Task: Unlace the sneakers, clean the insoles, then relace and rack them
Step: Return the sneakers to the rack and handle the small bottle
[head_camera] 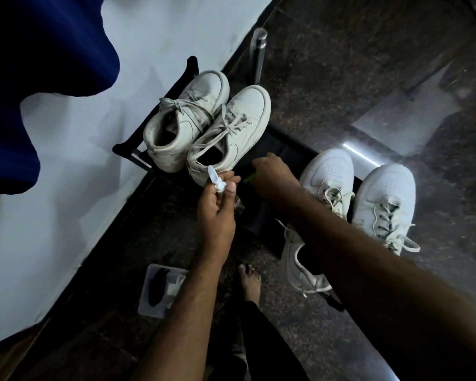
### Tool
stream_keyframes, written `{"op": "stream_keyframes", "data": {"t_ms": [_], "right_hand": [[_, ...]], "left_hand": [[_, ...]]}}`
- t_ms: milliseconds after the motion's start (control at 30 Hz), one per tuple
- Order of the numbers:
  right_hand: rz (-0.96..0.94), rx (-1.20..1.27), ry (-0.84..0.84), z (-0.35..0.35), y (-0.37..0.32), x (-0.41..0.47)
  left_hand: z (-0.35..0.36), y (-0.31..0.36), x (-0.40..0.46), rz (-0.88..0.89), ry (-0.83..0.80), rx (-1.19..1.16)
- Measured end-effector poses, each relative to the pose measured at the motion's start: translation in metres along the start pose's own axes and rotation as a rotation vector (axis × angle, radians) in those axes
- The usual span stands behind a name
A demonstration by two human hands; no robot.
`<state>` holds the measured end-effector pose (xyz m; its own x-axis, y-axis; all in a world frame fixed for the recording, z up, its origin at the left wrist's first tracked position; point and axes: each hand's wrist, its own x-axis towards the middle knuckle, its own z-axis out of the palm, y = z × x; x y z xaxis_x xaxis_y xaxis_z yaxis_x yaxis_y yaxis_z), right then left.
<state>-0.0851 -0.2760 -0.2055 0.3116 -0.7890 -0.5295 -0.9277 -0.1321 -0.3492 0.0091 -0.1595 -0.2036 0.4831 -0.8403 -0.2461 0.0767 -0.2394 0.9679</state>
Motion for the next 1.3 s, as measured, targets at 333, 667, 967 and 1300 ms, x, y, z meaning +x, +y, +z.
{"op": "stream_keyframes", "data": {"t_ms": [333,667,967,1300], "right_hand": [[0.185,1.277,-0.135,-0.018,-0.009,-0.048],[0.155,0.085,0.158,0.019,-0.017,-0.032],[0.212,-0.03,0.104,0.041,-0.043,-0.03],[-0.056,0.423,0.113,0.04,-0.058,-0.066]], "left_hand": [[-0.009,0.002,-0.014,-0.04,0.093,-0.093],[-0.026,-0.003,-0.024,-0.119,0.144,-0.169],[-0.049,-0.01,-0.023,-0.1,0.164,-0.133],[-0.077,-0.022,-0.038,-0.075,0.184,-0.114]]}}
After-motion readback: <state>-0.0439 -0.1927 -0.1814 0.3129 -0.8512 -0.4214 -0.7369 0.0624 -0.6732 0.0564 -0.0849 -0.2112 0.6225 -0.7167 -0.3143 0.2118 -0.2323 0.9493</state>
